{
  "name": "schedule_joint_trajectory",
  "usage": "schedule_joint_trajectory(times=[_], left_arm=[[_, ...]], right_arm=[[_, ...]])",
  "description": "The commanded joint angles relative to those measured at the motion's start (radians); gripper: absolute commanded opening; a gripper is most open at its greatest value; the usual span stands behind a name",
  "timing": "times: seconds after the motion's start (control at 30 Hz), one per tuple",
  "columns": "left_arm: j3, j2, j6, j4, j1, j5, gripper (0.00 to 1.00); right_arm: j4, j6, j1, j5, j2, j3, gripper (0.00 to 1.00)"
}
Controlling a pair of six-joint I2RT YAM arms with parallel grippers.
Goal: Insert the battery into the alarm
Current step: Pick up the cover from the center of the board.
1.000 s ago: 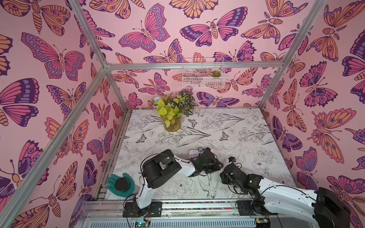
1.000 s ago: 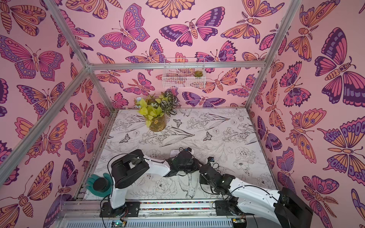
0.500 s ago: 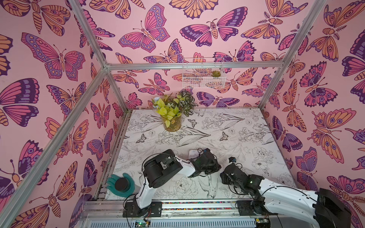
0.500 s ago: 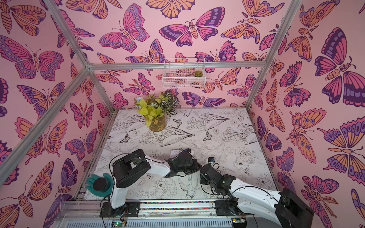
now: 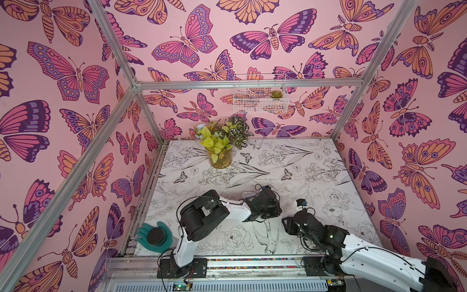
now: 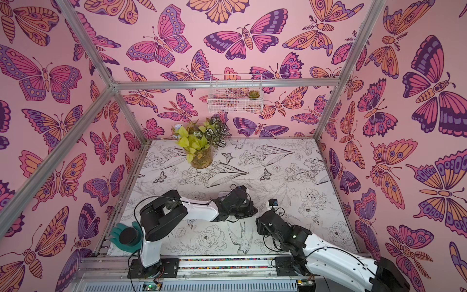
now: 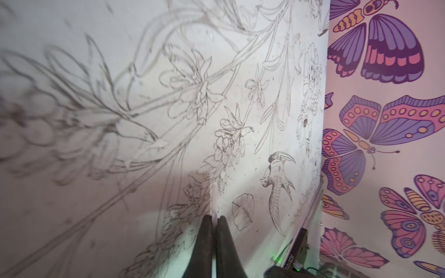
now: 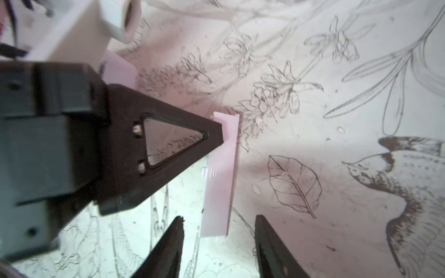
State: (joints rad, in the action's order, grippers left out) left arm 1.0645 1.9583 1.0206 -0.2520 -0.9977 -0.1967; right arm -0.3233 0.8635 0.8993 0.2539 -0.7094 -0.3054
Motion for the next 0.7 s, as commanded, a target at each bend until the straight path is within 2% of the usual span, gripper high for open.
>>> schedule_joint_trajectory(times=[0.0,0.17,0.27,0.33,0.4,0.47,0.57,0.67], left_arm=[[0.058,-0.128,-0.25,0.244,0.027,0.119,0.0],[0.07,-0.303,-0.424,0.386,0.051,0.254,0.0],[0.017,-0.43,-0.479,0.409,0.071,0.321,0.0],[-0.052,-0.52,-0.469,0.388,0.119,0.295,0.0],[-0.153,-0.624,-0.421,0.31,0.207,0.171,0.0],[-0.248,-0.726,-0.36,0.204,0.29,0.046,0.0],[-0.355,-0.812,-0.275,-0.024,0.357,-0.165,0.0],[-0.398,-0.833,-0.197,-0.232,0.36,-0.291,0.0]], right_arm=[[-0.059,-0.094,0.007,0.049,0.038,-0.088,0.54],[-0.126,-0.185,-0.032,0.159,-0.06,-0.206,0.56],[-0.113,-0.219,-0.138,0.12,-0.145,-0.26,0.55],[-0.075,-0.224,-0.266,-0.043,-0.196,-0.287,0.55],[0.05,-0.182,-0.444,-0.376,-0.222,-0.271,0.54],[0.21,-0.112,-0.547,-0.588,-0.232,-0.236,0.55],[0.306,-0.09,-0.566,-0.719,-0.242,-0.256,0.56],[0.427,-0.015,-0.566,-0.904,-0.268,-0.284,0.57]])
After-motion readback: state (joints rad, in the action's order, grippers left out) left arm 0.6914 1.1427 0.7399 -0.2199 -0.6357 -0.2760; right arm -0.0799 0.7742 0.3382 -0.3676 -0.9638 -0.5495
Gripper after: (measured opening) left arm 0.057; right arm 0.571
